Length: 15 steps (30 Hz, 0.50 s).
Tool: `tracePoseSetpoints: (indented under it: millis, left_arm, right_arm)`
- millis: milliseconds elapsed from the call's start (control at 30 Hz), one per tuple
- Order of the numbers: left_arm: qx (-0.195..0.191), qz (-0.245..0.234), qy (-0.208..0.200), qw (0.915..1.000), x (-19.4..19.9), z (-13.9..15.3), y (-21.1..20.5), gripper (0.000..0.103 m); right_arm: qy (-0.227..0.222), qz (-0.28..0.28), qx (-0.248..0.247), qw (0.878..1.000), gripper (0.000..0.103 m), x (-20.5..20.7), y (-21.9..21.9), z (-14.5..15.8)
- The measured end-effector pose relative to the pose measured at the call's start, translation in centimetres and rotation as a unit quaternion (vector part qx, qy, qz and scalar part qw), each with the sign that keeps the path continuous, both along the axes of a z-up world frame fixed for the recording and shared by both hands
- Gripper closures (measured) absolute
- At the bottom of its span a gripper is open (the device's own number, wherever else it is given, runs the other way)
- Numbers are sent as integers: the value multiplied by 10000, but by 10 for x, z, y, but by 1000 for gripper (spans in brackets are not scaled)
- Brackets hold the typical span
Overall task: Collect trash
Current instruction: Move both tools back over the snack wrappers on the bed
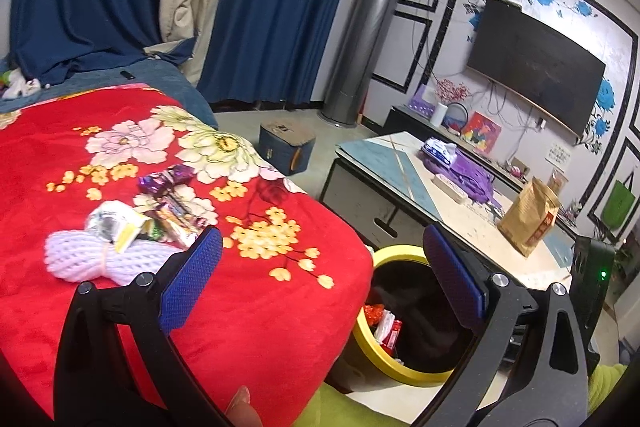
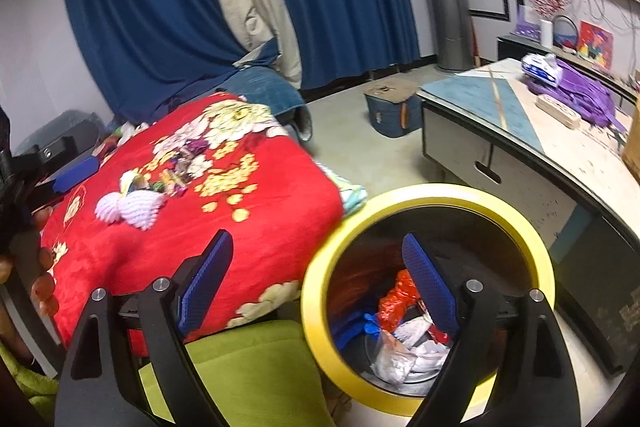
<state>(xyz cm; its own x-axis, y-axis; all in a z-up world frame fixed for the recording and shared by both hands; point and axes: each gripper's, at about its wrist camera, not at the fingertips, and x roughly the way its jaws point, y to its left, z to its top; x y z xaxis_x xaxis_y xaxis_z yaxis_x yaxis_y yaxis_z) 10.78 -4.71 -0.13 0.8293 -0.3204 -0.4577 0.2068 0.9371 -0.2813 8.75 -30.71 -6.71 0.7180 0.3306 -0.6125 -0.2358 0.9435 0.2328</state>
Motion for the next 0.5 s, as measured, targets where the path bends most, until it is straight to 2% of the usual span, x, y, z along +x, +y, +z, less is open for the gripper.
tracePoseSetpoints:
  millis: [500]
  left_arm:
    - [-261, 656, 22, 9975, 0, 0, 52, 11]
  right_arm:
    - [-148, 725, -150, 9971, 18, 5, 63, 12]
